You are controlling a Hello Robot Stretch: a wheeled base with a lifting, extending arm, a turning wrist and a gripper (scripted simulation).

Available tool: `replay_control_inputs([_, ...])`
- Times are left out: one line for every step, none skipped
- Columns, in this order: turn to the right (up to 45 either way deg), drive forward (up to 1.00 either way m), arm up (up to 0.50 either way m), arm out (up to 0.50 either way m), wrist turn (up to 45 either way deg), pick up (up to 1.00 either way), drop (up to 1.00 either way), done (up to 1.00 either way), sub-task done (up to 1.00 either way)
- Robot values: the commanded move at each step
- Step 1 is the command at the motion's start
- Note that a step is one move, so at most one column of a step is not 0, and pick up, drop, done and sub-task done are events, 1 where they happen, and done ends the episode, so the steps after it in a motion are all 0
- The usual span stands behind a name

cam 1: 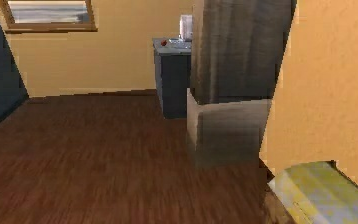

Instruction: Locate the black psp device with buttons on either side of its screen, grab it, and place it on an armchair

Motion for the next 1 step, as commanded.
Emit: replay_control_inputs([-45.0,0.0,0.0,0.0,0.0,0.0,0.0,0.0,0.0])
